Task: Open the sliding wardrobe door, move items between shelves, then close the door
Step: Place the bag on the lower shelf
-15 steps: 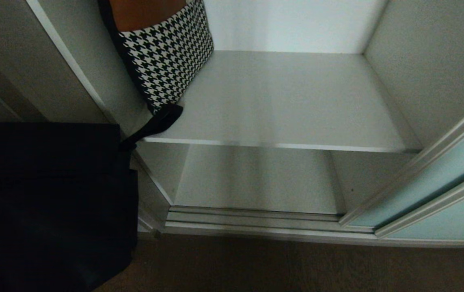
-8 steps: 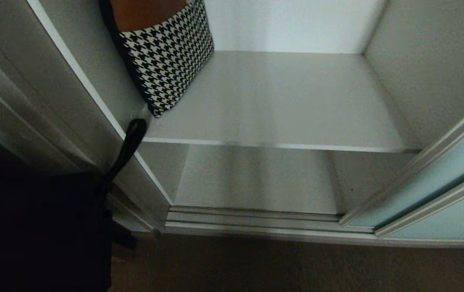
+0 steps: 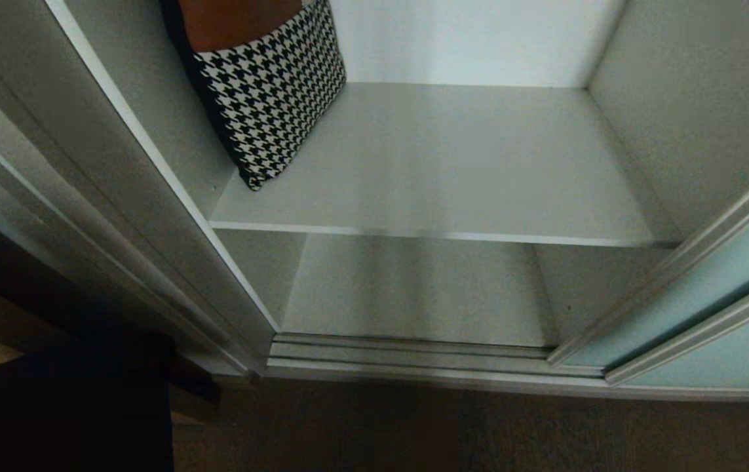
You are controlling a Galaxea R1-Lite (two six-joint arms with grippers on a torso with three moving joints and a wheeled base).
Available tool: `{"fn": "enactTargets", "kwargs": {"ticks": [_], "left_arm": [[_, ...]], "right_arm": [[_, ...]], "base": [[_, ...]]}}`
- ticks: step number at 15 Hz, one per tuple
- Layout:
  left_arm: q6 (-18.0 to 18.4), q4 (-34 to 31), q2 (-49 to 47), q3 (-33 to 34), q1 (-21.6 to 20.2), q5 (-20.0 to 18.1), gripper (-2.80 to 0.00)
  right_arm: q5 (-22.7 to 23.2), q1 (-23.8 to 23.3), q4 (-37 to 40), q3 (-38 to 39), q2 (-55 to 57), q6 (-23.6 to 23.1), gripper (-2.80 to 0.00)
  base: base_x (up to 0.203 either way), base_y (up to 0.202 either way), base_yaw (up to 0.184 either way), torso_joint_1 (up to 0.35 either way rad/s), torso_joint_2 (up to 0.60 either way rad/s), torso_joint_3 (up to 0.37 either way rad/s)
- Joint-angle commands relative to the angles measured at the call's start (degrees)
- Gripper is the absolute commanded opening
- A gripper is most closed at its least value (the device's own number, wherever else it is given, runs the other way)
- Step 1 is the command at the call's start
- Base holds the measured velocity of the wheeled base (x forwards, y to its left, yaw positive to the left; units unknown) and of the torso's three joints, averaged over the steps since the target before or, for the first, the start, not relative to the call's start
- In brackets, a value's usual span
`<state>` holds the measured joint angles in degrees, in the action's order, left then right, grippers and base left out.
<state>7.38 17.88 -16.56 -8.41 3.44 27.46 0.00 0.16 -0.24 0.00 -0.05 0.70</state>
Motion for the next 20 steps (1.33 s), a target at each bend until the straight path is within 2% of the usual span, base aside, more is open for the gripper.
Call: {"fn": "enactTargets", "kwargs": {"ticks": [1,2,4,7,11,12,13,15,19,20], "left_arm": [[-0.43,1.16,0.96,4.18,-0.09,-0.76,-2.8],[-0.58,2.03,0.99,5.8,-0.1,-2.36,-2.8],[-0.7,2.5,1.48,7.15,-0.58,-3.0,-2.8],[0.56,-1.52,8.43,6.46,-3.27,-3.58,-2.8],[1.23,-13.13,16.38,6.21,-3.88,-12.43,-2.8],[1.23,-13.13,16.38,6.21,-3.88,-12.43,-2.8],[1.38,-14.14,16.38,6.36,-3.88,-14.1,-2.8],[1.49,-15.16,16.44,6.87,-3.94,-22.44,-2.8],[1.66,-14.97,16.47,7.37,-3.88,-24.75,-2.8],[1.56,-14.79,16.44,7.95,-3.91,-27.08,-2.8]], "right_arm": [[0.0,0.02,-0.02,0.0,-0.04,0.01,-2.8],[0.0,0.02,-0.02,0.0,-0.04,0.01,-2.8],[0.0,0.02,-0.02,0.0,-0.04,0.01,-2.8],[0.0,0.02,-0.02,0.0,-0.04,-0.08,-2.8],[0.0,0.02,-0.02,0.0,-0.04,0.01,-2.8],[0.0,0.02,-0.02,0.0,-0.04,0.01,-2.8],[0.0,0.02,-0.02,0.0,-0.04,0.01,-2.8],[0.0,0.02,-0.02,0.0,-0.04,0.01,-2.8],[0.0,0.02,-0.02,0.0,-0.04,-0.01,-2.8],[0.0,0.02,-0.02,0.0,-0.04,-0.07,-2.8]], "base": [[0.0,0.0,0.0,0.0,0.0,0.0],[0.0,0.0,0.0,0.0,0.0,0.0],[0.0,0.0,0.0,0.0,0.0,0.0],[0.0,0.0,0.0,0.0,0.0,0.0],[0.0,0.0,0.0,0.0,0.0,0.0],[0.0,0.0,0.0,0.0,0.0,0.0],[0.0,0.0,0.0,0.0,0.0,0.0],[0.0,0.0,0.0,0.0,0.0,0.0],[0.0,0.0,0.0,0.0,0.0,0.0],[0.0,0.0,0.0,0.0,0.0,0.0]]}}
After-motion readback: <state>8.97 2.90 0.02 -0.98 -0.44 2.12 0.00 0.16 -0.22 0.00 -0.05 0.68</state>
